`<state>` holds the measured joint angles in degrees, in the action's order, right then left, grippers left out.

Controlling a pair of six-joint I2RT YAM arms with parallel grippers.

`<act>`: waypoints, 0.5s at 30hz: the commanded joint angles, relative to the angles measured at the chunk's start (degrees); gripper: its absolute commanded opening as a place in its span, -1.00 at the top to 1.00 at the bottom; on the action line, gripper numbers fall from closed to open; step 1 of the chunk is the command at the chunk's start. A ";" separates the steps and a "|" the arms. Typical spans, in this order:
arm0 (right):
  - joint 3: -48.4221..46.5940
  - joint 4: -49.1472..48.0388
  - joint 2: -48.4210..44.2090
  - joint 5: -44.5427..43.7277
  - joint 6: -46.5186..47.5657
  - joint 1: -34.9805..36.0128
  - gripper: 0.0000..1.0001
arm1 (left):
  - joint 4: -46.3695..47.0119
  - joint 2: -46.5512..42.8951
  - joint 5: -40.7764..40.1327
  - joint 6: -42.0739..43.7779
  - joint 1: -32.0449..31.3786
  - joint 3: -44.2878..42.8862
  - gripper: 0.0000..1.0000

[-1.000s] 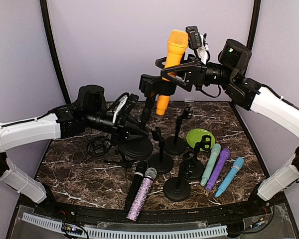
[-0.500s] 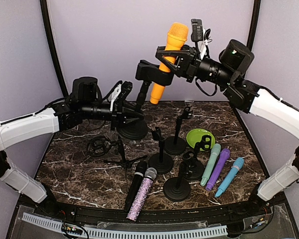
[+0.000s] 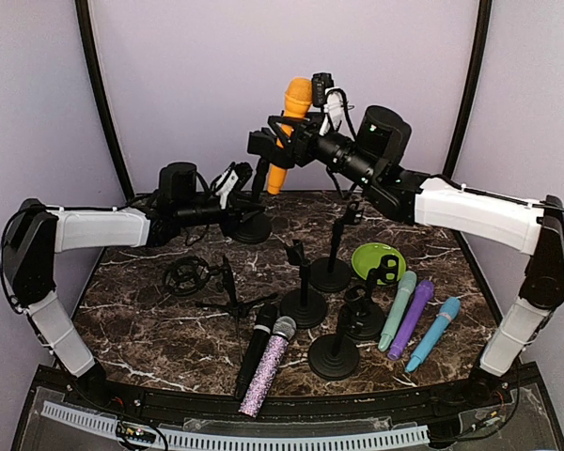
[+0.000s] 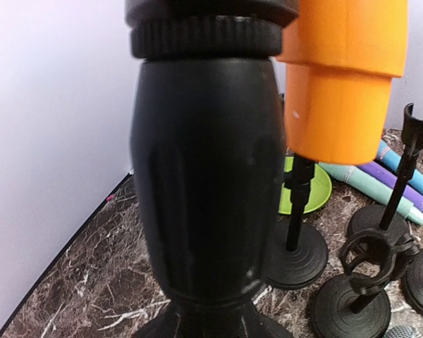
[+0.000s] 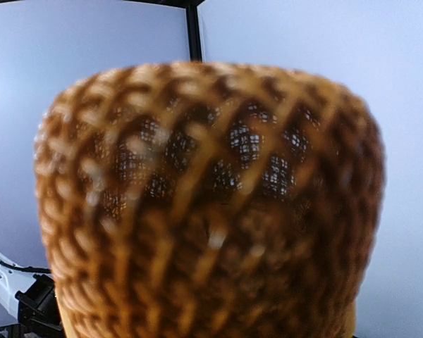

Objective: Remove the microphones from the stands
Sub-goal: Place the microphone stand with the microphone at the center of the board.

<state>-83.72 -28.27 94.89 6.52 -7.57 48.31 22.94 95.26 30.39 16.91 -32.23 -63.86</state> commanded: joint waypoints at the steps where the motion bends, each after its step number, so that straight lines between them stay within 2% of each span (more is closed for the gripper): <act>1: -3.06 -2.52 4.80 -1.93 0.99 1.67 0.85 | 12.02 1.55 -0.10 -2.42 -0.23 -0.18 1.00; 6: -4.54 -1.88 8.49 -2.75 1.18 1.54 0.86 | 12.36 5.17 -0.25 -2.19 -0.09 0.11 0.98; 10: -4.71 -2.28 10.22 -3.82 1.05 1.20 0.86 | 11.33 6.12 -0.78 -1.30 0.32 0.96 0.80; 15: -3.25 -4.12 11.48 -4.04 -0.72 0.37 0.86 | 8.69 6.50 -1.68 0.93 0.49 2.24 0.45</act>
<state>-86.70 -28.82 104.40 1.61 -7.79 48.31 28.51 103.50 26.65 15.59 -30.61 -61.82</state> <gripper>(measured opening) 0.342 0.236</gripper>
